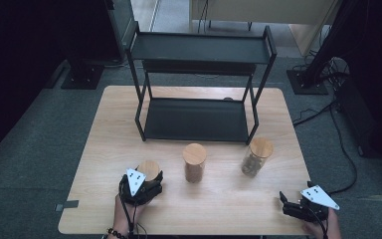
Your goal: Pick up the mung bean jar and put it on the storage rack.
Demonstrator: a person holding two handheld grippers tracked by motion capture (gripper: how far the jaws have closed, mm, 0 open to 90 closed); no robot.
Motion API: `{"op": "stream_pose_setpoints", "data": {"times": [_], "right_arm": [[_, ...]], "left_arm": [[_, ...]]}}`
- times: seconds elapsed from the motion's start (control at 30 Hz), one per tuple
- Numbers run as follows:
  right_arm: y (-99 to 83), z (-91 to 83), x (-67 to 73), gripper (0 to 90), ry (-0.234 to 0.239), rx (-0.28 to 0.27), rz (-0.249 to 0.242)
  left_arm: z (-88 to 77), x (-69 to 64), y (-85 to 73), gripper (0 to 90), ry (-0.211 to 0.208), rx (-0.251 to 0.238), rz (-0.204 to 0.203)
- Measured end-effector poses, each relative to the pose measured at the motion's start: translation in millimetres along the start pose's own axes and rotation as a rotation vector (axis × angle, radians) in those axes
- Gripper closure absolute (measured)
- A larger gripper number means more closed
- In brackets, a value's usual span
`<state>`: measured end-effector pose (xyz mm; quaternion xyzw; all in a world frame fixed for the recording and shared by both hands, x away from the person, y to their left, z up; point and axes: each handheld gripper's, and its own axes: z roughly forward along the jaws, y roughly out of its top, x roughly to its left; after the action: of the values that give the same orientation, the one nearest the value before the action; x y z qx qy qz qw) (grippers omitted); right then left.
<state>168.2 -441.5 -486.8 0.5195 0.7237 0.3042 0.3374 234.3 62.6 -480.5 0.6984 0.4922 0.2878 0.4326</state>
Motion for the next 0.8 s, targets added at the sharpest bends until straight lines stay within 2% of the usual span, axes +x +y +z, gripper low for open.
{"op": "stream_pose_setpoints", "data": {"times": [0.8], "right_arm": [[0.0,0.1,-0.5,0.0,0.01,0.001,0.002]], "left_arm": [[34.0,-2.5,28.6,25.0,0.025,-0.017,-0.005]]}}
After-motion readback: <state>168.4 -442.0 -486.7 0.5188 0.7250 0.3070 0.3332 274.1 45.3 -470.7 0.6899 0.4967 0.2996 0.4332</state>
